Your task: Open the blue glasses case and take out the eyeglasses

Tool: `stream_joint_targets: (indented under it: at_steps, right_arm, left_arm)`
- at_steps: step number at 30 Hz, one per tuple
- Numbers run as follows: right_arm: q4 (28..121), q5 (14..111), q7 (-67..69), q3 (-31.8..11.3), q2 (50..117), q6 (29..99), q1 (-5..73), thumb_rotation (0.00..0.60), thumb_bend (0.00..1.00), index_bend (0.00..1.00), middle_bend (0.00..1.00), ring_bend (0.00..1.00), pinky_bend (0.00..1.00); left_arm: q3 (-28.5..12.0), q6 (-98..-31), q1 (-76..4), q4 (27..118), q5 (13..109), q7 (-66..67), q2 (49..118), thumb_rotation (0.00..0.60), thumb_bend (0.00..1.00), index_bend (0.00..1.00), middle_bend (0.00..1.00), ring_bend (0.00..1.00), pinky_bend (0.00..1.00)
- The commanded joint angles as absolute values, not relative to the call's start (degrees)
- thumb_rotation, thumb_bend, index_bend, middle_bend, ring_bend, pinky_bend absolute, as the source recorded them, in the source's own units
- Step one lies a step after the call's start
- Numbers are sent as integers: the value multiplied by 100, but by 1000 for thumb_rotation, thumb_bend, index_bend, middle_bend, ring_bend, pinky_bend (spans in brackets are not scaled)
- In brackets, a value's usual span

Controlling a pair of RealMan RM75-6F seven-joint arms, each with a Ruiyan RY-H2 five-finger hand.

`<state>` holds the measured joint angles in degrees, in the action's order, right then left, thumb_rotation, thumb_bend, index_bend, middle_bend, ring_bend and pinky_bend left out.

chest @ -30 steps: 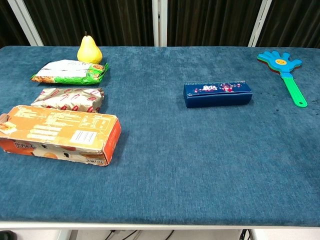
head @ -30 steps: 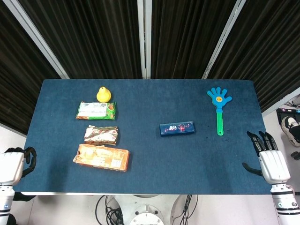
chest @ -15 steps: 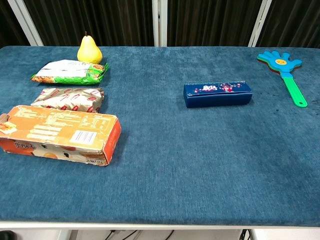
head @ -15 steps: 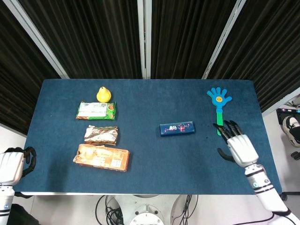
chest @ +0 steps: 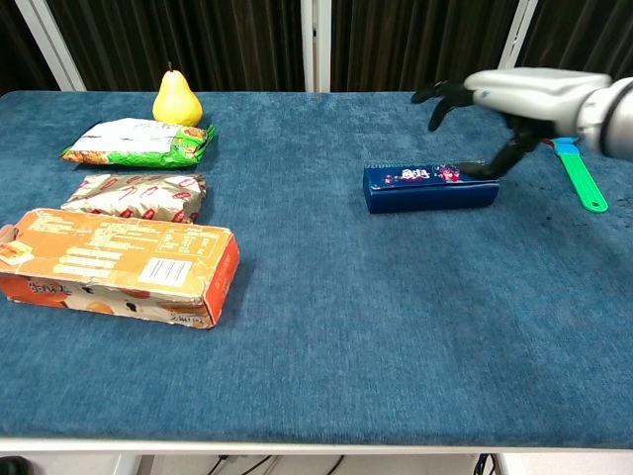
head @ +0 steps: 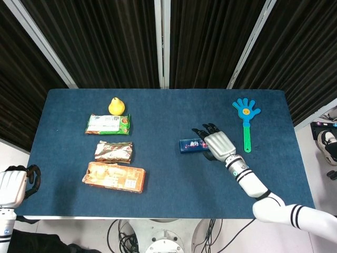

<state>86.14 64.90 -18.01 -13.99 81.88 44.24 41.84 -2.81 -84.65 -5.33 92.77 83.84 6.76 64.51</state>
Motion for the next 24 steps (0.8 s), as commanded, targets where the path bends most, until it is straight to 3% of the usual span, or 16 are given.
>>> stream_joint_targets:
  at_steps: [1,24]
  right_arm:
    - [8386,6167,-2040,-1379,8401,4274,4383,600,367,89,213,0,18]
    - [7736,5550,-2145,-1043,8743,4153,4821,600,435,116,239,0,20]
  left_arm:
    - [-279,-8460,-534,9277,8385,673,6447,600,358,707,683,522,480]
    - [-290,-8451,-539,9288,8360,682,6450,600,359,707,683,522,480]
